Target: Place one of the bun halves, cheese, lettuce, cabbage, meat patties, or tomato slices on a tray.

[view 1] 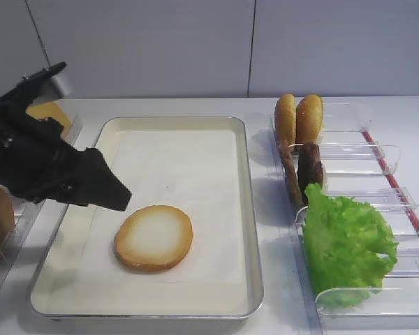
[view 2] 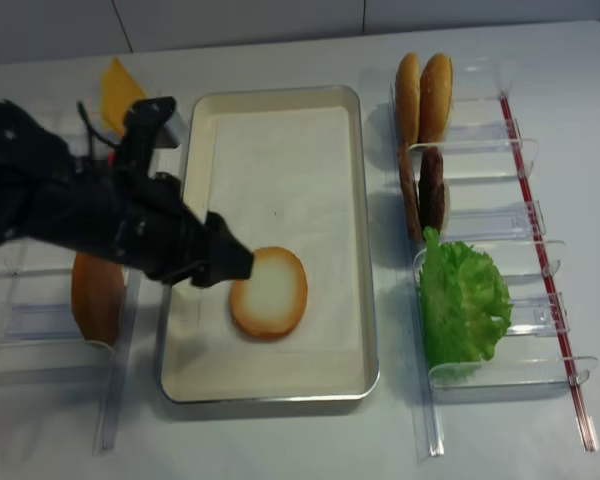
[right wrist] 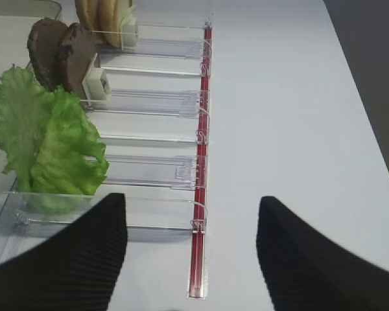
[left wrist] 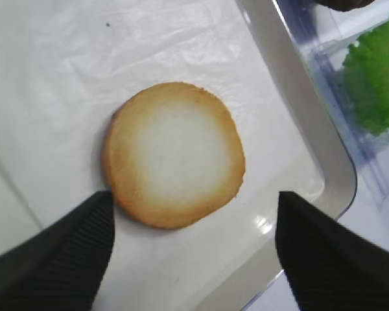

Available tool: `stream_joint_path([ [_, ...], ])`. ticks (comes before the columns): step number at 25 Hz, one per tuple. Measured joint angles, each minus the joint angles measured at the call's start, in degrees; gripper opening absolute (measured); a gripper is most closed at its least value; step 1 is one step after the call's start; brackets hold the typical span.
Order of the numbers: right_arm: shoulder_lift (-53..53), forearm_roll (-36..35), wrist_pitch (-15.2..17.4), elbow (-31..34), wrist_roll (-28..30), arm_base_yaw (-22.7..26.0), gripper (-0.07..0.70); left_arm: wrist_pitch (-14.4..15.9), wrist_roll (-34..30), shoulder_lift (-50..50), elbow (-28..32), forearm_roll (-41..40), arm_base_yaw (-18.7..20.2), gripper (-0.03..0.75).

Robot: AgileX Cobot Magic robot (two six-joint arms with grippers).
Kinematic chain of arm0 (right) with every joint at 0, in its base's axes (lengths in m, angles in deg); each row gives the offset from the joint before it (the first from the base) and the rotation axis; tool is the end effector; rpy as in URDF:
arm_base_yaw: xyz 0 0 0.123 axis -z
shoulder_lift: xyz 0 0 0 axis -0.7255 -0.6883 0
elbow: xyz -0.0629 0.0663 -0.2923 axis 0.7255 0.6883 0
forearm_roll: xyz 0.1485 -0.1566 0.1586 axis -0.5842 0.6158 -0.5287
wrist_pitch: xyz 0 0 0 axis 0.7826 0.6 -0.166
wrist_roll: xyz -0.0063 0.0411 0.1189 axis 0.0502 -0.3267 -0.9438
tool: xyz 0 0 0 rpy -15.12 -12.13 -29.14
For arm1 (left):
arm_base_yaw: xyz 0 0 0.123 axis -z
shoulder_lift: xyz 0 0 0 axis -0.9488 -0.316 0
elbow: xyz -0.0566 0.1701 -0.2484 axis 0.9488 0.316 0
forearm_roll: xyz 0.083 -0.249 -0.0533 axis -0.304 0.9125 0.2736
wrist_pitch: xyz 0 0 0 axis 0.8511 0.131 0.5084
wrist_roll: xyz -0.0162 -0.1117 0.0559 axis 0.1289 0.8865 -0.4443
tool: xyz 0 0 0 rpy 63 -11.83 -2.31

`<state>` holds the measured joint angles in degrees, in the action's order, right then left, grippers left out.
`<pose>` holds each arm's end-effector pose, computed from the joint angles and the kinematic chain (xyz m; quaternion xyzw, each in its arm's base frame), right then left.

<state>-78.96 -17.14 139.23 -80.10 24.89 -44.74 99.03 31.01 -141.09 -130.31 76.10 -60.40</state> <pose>0.0153 0.0111 0.2538 -0.0246 0.8721 0.0242 0.4881 0.2556 -0.1184 0.2294 0.1905 0.9236 -0.2792 0.1809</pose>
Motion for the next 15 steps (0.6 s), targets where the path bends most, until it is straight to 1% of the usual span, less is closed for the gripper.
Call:
stream_joint_path([
  [3, 0.00, 0.00, 0.00, 0.00, 0.00, 0.00, 0.459, 0.27, 7.40, 6.09, 0.00, -9.62, 0.00, 0.485],
  [10, 0.00, 0.00, 0.00, 0.00, 0.08, 0.00, 0.459, 0.98, 22.14, 23.72, 0.00, -33.49, 0.00, 0.484],
  [13, 0.00, 0.00, 0.00, 0.00, 0.08, 0.00, 0.459, 3.26, 27.94, 31.44, 0.00, -44.19, 0.00, 0.484],
  [15, 0.00, 0.00, 0.00, 0.00, 0.08, 0.00, 0.459, 6.18, 31.19, 36.37, 0.00, -50.14, 0.00, 0.484],
])
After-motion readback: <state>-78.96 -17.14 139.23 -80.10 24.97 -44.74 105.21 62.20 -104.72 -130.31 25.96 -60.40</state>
